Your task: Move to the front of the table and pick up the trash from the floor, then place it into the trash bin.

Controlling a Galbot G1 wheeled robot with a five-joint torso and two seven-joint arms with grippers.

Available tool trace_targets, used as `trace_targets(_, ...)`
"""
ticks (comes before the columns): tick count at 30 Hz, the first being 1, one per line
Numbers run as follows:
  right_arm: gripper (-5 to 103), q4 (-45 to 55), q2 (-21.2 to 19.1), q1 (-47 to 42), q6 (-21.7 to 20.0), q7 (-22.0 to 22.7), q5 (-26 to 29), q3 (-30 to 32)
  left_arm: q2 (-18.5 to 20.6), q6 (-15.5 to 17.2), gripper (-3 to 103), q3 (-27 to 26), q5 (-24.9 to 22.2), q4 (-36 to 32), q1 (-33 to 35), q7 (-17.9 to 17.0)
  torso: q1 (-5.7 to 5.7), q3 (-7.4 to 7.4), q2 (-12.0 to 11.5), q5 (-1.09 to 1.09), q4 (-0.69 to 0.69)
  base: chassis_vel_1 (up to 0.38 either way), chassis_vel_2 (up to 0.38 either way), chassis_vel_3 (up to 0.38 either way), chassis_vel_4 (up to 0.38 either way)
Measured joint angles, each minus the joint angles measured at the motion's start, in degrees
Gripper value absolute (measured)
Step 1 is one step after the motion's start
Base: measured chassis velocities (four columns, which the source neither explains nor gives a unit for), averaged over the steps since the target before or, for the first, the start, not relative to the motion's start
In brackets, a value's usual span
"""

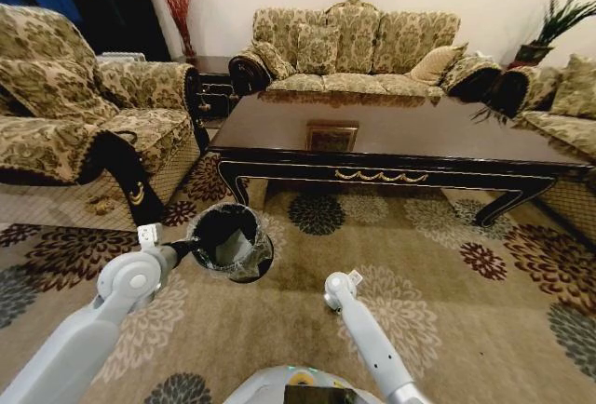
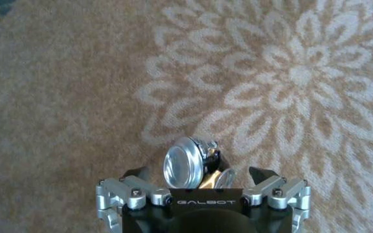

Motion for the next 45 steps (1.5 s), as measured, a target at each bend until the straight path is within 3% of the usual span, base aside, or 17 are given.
trace_targets(16,103,-1.81,0.97,-1.40,1.79,-4.22,-1.24,2.53,1.22,0.00,1,0.32,0.17,0.13,-0.73,0.73,0.00,0.00,0.02,0.00,0.00,0.000,0.000,0.000,0.000)
trace_targets(17,98,-1.86,1.08,-1.60,1.95,-4.46,-1.53,2.54,1.32,0.00,1,0.20,0.15,0.04,-0.70,0.73,0.00,0.00,0.02,0.01,0.00,0.000,0.000,0.000,0.000)
trace_targets(21,95,-1.92,1.24,-1.89,2.23,-4.98,-1.98,2.55,1.34,0.00,1,0.01,0.13,-0.22,-0.52,0.75,0.00,0.00,0.02,0.00,-0.01,0.000,0.000,0.000,0.000)
trace_targets(22,85,-1.96,1.36,-1.98,2.58,-5.38,-2.28,2.56,1.25,0.00,1,-0.08,0.13,-0.41,-0.26,0.76,0.00,0.00,0.02,0.00,-0.01,0.000,0.000,0.000,0.000)
trace_targets(24,79,-2.03,1.51,-2.04,3.01,-5.84,-2.89,2.57,1.19,0.00,1,-0.18,0.17,-0.65,0.14,0.77,0.00,0.00,0.02,0.00,0.00,0.000,0.000,0.000,0.000)
trace_targets(26,79,-2.12,1.58,-2.04,3.11,-5.91,-3.15,2.57,1.19,0.00,1,-0.31,0.18,-0.75,0.26,0.77,0.00,0.00,0.02,0.00,0.00,0.000,0.000,0.000,0.000)
trace_targets(27,68,-2.21,1.63,-2.04,3.18,-5.95,-3.45,2.57,1.23,0.00,1,-0.44,0.18,-0.81,0.31,0.79,0.00,0.00,0.02,0.00,0.00,0.000,0.000,0.000,0.000)
trace_targets(28,68,-2.25,1.65,-2.03,3.24,-5.99,-3.69,2.57,1.26,0.00,1,-0.53,0.18,-0.83,0.31,0.80,0.00,-0.01,0.02,0.00,0.00,0.000,0.000,0.000,0.000)
trace_targets(29,58,-2.28,1.69,-2.08,3.30,-6.09,-4.19,2.49,1.32,0.00,1,-0.59,0.18,-0.83,0.30,0.80,-0.01,-0.02,0.02,0.00,0.00,0.000,0.000,0.000,0.000)
trace_targets(32,58,-2.24,1.71,-2.17,3.31,-6.13,-4.45,2.42,1.30,0.00,1,-0.59,0.18,-0.84,0.27,0.83,-0.02,-0.02,0.02,0.01,0.01,0.000,0.000,0.000,0.000)
trace_targets(35,46,-2.09,1.58,-2.44,3.32,-6.16,-4.88,2.28,0.93,0.00,1,-0.27,0.30,-0.82,0.26,0.83,-0.02,-0.02,0.02,0.00,0.02,0.000,0.000,0.000,0.000)
trace_targets(41,44,-0.91,0.74,-3.05,3.20,-6.06,-4.90,1.99,0.37,0.00,1,0.42,0.82,-0.29,0.08,0.86,-0.02,0.00,0.02,0.01,0.01,0.000,0.000,0.000,0.000)
trace_targets(45,36,4.96,-1.05,-4.69,2.88,-4.42,-5.21,0.81,0.25,0.00,1,0.71,0.89,-0.05,-0.14,0.91,-0.01,0.01,0.01,0.00,-0.01,0.000,0.000,0.000,0.000)
